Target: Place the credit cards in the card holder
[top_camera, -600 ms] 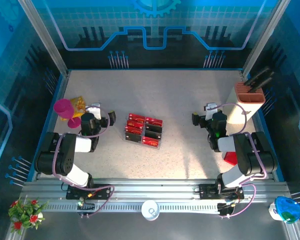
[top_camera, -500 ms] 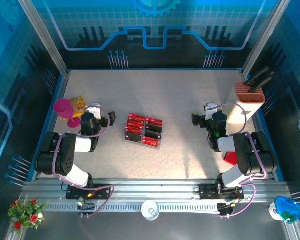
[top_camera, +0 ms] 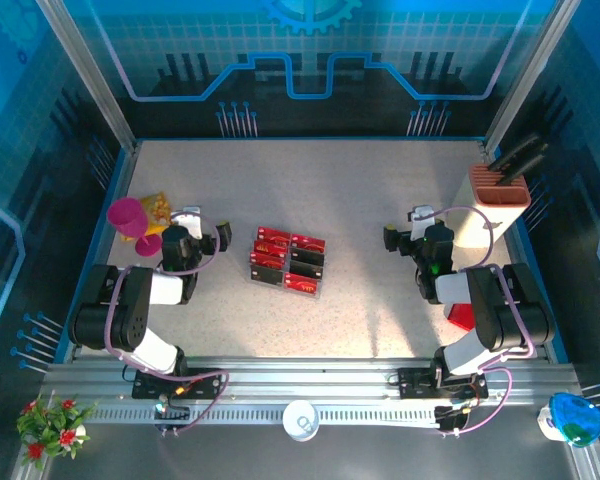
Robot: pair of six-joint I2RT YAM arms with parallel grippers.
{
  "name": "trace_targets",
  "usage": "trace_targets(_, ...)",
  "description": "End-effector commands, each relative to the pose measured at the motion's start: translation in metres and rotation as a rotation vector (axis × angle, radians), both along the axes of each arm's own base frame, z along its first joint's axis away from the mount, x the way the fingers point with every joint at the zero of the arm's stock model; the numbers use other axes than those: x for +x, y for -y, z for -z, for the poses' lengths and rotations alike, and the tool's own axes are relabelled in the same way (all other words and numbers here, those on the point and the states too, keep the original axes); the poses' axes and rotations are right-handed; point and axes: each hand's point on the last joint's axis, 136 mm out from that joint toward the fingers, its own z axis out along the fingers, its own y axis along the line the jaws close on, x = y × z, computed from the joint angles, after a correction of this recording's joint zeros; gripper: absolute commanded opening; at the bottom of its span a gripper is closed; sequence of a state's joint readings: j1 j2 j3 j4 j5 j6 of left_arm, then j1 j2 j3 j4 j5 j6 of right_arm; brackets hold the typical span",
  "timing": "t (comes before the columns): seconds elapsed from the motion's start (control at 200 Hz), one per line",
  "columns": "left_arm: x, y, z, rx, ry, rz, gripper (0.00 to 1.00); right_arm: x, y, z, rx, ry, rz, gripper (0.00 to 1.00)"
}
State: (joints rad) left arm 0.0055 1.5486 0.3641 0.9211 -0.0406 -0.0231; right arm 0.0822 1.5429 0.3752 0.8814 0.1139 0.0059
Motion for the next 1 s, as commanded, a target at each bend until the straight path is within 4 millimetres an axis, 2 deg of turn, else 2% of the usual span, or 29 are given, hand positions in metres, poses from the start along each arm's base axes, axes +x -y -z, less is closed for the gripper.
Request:
trace_targets(0.0, 0.006, -0.004, -0.006, 0.014, 0.013, -0.015, 0.99, 0.008, 0.001, -0.012, 0.002, 0.034, -0.009, 1.0)
trace_targets(0.74, 0.005, -0.005, -0.005, -0.008, 0.001, -0.001, 0.99, 0.007, 0.002, -0.012, 0.011, 0.035, -0.014, 1.0)
trace_targets(0.996, 0.008, -0.023, -0.023, -0.004, -0.041, -0.109, 0.99, 0.001, 0.009, -0.043, -0.017, 0.044, 0.045, 1.0)
